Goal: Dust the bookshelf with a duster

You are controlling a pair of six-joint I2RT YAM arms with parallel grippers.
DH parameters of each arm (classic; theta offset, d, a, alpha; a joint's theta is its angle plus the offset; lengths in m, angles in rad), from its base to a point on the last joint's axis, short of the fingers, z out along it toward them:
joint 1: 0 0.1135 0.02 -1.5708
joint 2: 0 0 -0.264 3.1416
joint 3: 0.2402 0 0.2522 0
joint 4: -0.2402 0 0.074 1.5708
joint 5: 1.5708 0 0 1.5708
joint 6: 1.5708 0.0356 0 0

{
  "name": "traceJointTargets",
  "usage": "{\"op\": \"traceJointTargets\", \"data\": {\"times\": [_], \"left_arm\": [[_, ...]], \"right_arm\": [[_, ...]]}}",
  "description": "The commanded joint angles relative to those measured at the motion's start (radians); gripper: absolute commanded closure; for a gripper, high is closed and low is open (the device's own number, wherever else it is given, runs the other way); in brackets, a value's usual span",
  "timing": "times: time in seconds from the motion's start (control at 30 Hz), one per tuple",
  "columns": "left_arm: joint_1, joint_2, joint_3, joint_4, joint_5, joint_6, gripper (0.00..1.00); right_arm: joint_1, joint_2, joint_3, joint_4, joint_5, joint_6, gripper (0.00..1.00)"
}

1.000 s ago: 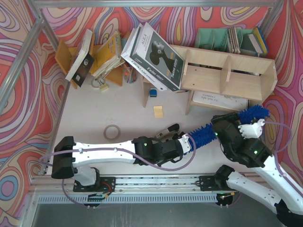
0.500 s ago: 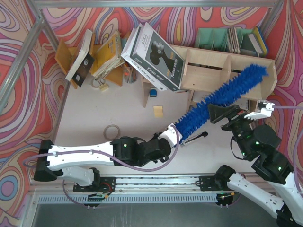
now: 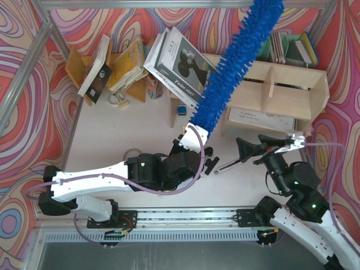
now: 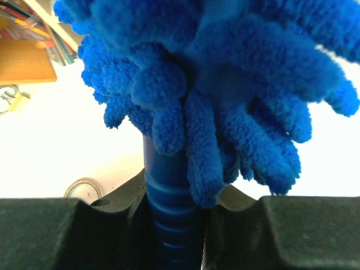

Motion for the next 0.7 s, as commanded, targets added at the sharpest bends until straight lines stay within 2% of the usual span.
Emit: {"op": "traceJointTargets", "data": {"times": [0.0, 0.13, 0.27, 0.5, 0.67], "left_arm": [[0.037, 0.011, 0.024, 0.046, -0.125, -0.032, 1.0], [0.079, 0.024, 0.023, 0.072, -0.107, -0.09, 1.0], [0.106, 0.041, 0.028, 0.077, -0.109, -0.101, 1.0], [0.14, 0.042, 0.092, -0.074, -0.1, -0.193, 1.0], [0.158, 0.036, 0.107, -0.196, -0.101, -0.311, 1.0]], "right_arm": [[0.004, 0.041, -0.065, 0.064, 0.126, -0.037, 0.01], [0.005, 0.132, -0.091, 0.07, 0.209, 0.007, 0.01], [0.004, 0.208, -0.14, 0.111, 0.155, 0.029, 0.02], [0.004, 0.215, -0.268, 0.255, 0.155, 0.009, 0.01], [0.004, 0.24, -0.282, 0.287, 0.189, -0.046, 0.01]]}}
